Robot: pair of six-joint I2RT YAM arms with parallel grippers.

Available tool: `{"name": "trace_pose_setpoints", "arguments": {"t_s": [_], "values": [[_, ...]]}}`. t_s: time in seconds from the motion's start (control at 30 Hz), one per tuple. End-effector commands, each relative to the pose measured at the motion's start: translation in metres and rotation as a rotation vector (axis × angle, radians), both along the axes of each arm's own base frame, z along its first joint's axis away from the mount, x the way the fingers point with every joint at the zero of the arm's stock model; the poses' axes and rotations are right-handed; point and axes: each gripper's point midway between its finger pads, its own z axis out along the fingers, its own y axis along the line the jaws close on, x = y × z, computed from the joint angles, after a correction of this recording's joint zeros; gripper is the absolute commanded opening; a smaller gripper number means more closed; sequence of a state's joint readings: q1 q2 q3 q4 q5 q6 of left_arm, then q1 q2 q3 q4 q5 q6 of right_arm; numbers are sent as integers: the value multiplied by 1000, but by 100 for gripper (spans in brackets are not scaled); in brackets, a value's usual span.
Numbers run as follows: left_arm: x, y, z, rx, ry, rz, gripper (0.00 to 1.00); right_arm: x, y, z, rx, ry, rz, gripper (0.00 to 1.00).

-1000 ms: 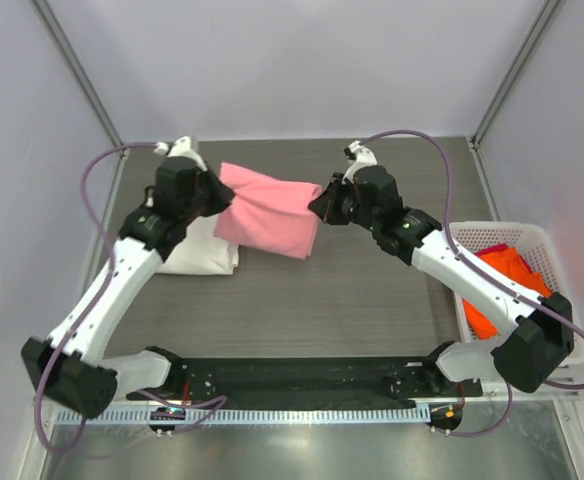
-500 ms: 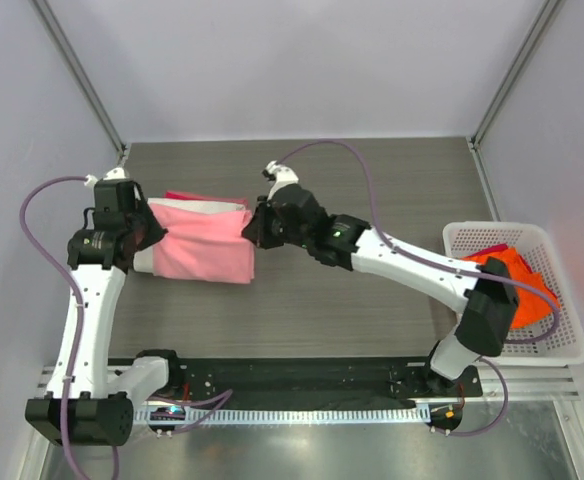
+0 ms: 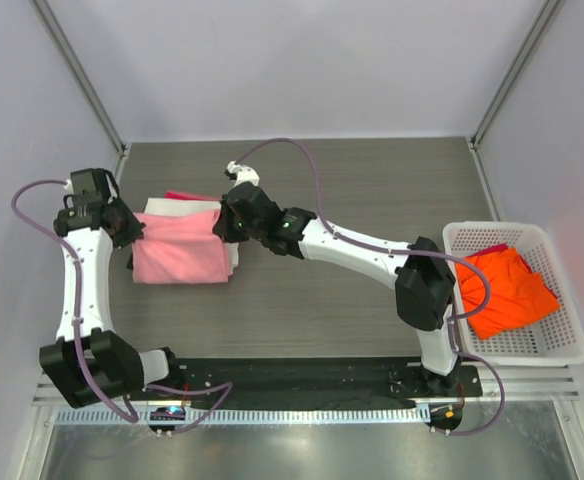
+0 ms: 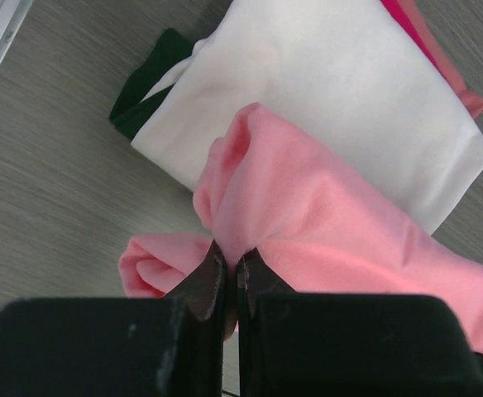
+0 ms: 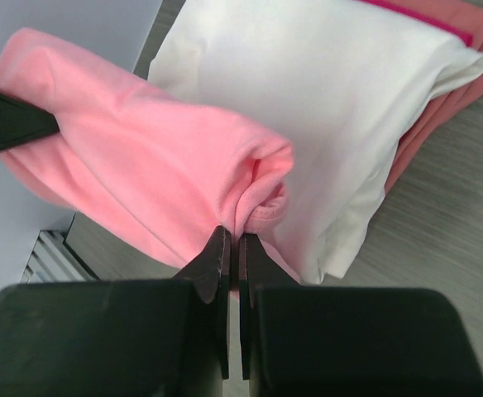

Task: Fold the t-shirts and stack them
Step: Neatly place the folded tshirt to the corner

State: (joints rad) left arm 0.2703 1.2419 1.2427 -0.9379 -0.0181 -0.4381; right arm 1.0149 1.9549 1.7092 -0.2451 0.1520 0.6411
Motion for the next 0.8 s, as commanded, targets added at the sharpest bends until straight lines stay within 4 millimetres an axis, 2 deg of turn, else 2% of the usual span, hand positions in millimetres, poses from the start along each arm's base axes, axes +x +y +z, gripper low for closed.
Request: {"name": "trace_pose_setpoints", "arguments": {"t_s": [0.0, 0.03, 0.07, 0.1, 0.2, 0.23, 0.27, 0.3, 0.33, 0.37, 0.4, 0.43, 0.47, 0.5, 0.53, 0.57, 0.6, 0.63, 0.67, 0.7, 0.73, 0.77], "values": [[37, 5, 22, -9, -106, -24, 0, 39, -7, 21, 19, -56, -71, 1], [42, 7, 11, -16, -70, -29, 0, 47, -10, 18, 27, -37, -70, 1], [45, 12, 8, 2, -57, -31, 0, 51, -9, 18, 38, -31, -71, 1], [50, 15, 6, 13, -50, -29, 0, 56, -7, 7, 26, -19, -72, 1], [60, 25, -9, 35, 0, -16, 0, 71, -6, 3, 32, -17, -83, 1], [66, 26, -7, 32, -4, -19, 0, 77, -3, -12, 23, 2, -83, 1], [72, 26, -22, 12, 39, -30, 0, 83, 0, -8, 48, 7, -71, 1], [77, 21, -24, -20, 42, -51, 0, 89, 5, -24, 35, 23, -70, 1], [85, 23, -25, -20, 39, -52, 0, 96, 9, -18, 51, 10, -72, 1], [92, 26, -35, -25, 56, -50, 0, 101, 11, -21, 52, 8, -74, 1], [98, 27, -40, -27, 61, -47, 6, 110, 9, -26, 46, 6, -86, 1], [104, 28, -41, -32, 58, -45, 14, 116, 11, -40, 36, 20, -96, 1], [115, 32, -42, -30, 54, -45, 24, 125, 12, -36, 57, 12, -102, 1], [122, 33, -43, -33, 45, -43, 56, 135, 9, -37, 72, 12, -130, 4], [127, 32, -42, -41, 36, -50, 67, 142, 4, -41, 71, 18, -161, 10], [133, 33, -37, -38, 27, -53, 73, 146, -1, -44, 70, 20, -189, 32], [133, 31, -35, -30, 36, -55, 85, 154, -10, -42, 72, 3, -234, 49], [128, 31, -32, -12, 43, -46, 88, 154, -14, -41, 63, -8, -246, 69], [126, 34, -26, 18, 35, -32, 90, 151, -21, -37, 54, -18, -252, 94], [118, 30, -15, 37, 7, -32, 97, 149, -24, -31, 54, -30, -248, 94], [116, 31, -7, 58, -16, -26, 100, 146, -30, -37, 27, -38, -249, 95], [111, 30, -1, 60, -32, -14, 99, 142, -37, -16, 43, -63, -249, 94]]}}
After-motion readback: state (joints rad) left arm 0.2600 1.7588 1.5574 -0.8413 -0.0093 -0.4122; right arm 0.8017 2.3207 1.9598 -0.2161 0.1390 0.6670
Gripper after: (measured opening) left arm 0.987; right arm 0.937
